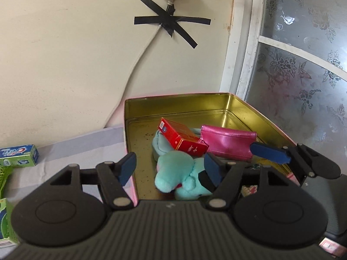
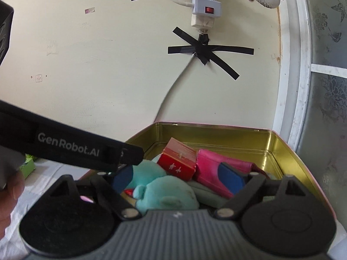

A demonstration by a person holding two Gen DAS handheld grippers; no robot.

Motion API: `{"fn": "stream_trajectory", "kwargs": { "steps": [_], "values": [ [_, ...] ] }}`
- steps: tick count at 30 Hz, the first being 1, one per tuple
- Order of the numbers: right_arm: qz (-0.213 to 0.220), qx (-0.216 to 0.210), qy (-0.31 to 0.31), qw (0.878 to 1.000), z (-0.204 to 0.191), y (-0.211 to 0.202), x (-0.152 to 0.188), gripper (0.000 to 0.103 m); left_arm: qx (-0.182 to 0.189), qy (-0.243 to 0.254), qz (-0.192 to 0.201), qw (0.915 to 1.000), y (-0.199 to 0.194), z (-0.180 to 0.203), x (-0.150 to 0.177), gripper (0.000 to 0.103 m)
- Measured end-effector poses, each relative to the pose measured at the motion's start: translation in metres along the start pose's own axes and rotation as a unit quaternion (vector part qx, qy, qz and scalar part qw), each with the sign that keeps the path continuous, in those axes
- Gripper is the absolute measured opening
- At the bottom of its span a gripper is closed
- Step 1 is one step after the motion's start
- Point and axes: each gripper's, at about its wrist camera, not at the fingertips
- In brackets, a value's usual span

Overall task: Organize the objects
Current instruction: 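Lower the red box into the tin and open the left gripper, then move the left gripper to the green medicine box and grasp it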

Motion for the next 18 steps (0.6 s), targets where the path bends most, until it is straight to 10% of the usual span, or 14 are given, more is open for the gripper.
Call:
{"fn": "stream_trajectory", "kwargs": {
  "steps": [7,18],
  "values": [
    [0.016,-0.007,0.004,1.0,-0.024,-0.034,0.004,0.09,-0.054,-0.003,0.023,0.9983,-0.048,-0.029,0.027,0.075],
    [-0.028,-0.095,0.007,0.995,-0.095,-0.029,0.015,0.09,-0.165,-0.051,-0.043,0.9841,-0.072,-0.132,0.1,0.075]
  ]
}}
Point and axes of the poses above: each gripper's, at about its wrist camera, not at the fingertips, and y roughly the way its jaws point, z to its right, x to its underside, and after that the axes turned 13 degrees about -x, right-handed
